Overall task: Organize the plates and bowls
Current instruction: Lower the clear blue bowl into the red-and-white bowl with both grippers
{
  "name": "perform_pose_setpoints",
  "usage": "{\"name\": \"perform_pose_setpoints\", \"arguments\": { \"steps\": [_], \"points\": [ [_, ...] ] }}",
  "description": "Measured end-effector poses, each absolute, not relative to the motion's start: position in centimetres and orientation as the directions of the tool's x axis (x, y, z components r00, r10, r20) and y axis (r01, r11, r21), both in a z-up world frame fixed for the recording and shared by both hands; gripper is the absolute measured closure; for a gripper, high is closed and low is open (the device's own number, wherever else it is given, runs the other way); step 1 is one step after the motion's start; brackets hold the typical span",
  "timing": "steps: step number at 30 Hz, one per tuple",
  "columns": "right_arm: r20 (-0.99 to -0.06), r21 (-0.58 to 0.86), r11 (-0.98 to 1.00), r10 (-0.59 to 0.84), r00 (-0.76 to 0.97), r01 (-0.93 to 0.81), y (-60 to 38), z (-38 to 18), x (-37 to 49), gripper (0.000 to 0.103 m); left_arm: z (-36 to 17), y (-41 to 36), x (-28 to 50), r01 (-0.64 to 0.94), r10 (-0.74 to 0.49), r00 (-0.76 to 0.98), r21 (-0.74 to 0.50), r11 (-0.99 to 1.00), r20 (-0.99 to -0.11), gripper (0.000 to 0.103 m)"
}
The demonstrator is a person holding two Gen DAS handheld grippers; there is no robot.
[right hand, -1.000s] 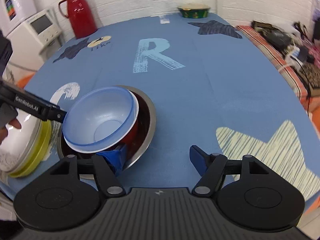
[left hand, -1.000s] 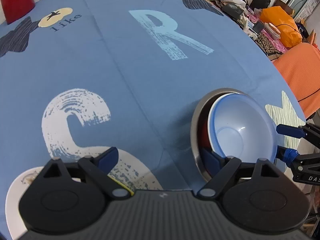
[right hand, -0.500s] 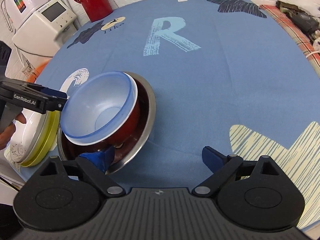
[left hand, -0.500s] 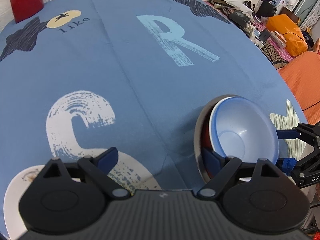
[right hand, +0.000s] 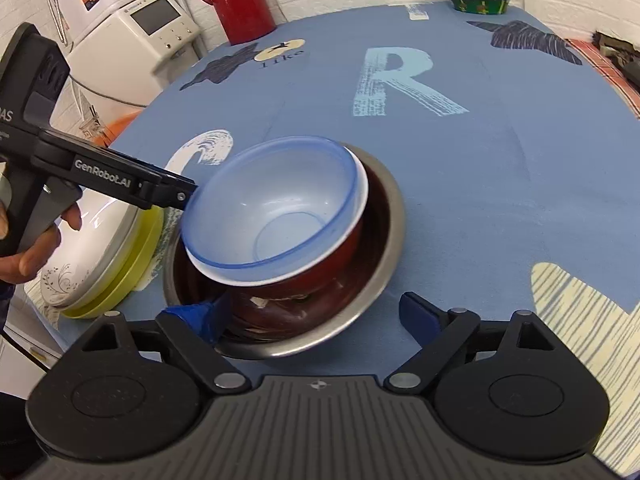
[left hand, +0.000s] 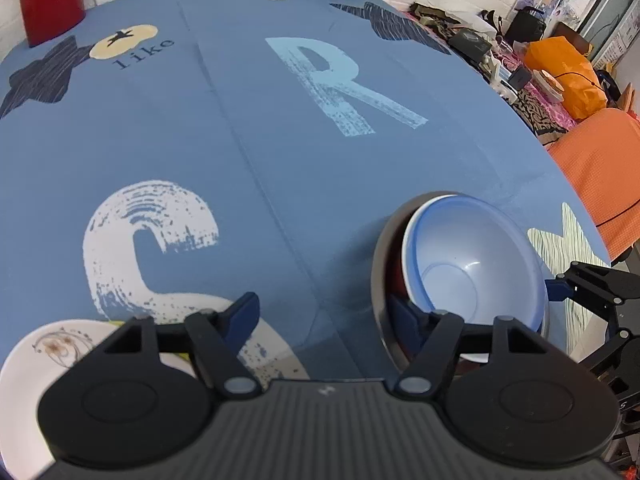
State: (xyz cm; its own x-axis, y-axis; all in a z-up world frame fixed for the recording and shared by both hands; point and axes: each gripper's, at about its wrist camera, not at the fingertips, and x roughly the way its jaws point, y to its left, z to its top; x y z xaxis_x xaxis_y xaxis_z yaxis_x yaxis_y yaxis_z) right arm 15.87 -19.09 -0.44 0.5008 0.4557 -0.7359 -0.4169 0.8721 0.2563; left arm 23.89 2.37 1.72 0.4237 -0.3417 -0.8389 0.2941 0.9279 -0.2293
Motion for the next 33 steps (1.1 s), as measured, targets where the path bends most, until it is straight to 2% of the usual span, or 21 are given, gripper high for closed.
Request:
{"name": "perform_pose_setpoints", "arguments": {
  "steps": [3,5,6,11,13,15,20,27,30,33],
  "points": [
    [-0.713,0.295,0.853,0.496,0.495,-0.43,-19.0,-0.1,15.8,0.03,1.6,2.3,23.6,0.307,-0.375,0.417,-0.259,0.916,-0.828,0.045],
    [-0.708,0.308,0.843,0.513,0.486,-0.44,-18.5,0.1,15.9,0.028,1.7,1.9,23.2,0.328,-0.393,0.415,-0.268,0.906,-0.821,0.058],
    [-0.713,0.291,0.849,0.5,0.491,-0.442,-18.2,0.1,15.9,0.028,1.6,1.7,23.1,0.339,-0.413,0.397,-0.287,0.896,-0.82,0.069],
    [-0.715,0.272,0.856,0.486,0.503,-0.44,-17.8,0.0,16.0,0.028,0.7,0.5,22.5,0.368,-0.415,0.374,-0.278,0.887,-0.83,0.074],
    [-0.718,0.26,0.858,0.478,0.506,-0.442,-17.7,0.0,15.9,0.028,0.8,0.1,22.4,0.389,-0.42,0.375,-0.271,0.881,-0.826,0.083],
    [-0.719,0.241,0.858,0.472,0.51,-0.454,-17.4,0.0,15.7,0.028,0.9,-0.1,22.3,0.4,-0.424,0.369,-0.27,0.876,-0.827,0.088],
    [-0.695,0.28,0.847,0.504,0.512,-0.453,-18.0,0.2,15.9,0.029,0.8,0.2,22.4,0.4,-0.426,0.376,-0.271,0.876,-0.823,0.088],
    [-0.718,0.184,0.858,0.45,0.531,-0.479,-17.1,-0.1,16.0,0.03,0.9,-0.2,22.3,0.416,-0.41,0.387,-0.24,0.877,-0.826,0.089],
    [-0.731,0.099,0.859,0.406,0.549,-0.503,-16.2,0.1,15.3,0.034,0.9,-0.4,22.3,0.415,-0.393,0.393,-0.221,0.883,-0.831,0.092],
    [-0.722,0.125,0.852,0.43,0.542,-0.509,-16.5,0.4,15.3,0.036,0.7,-0.2,22.2,0.406,-0.387,0.406,-0.216,0.888,-0.828,0.093]
  ]
}}
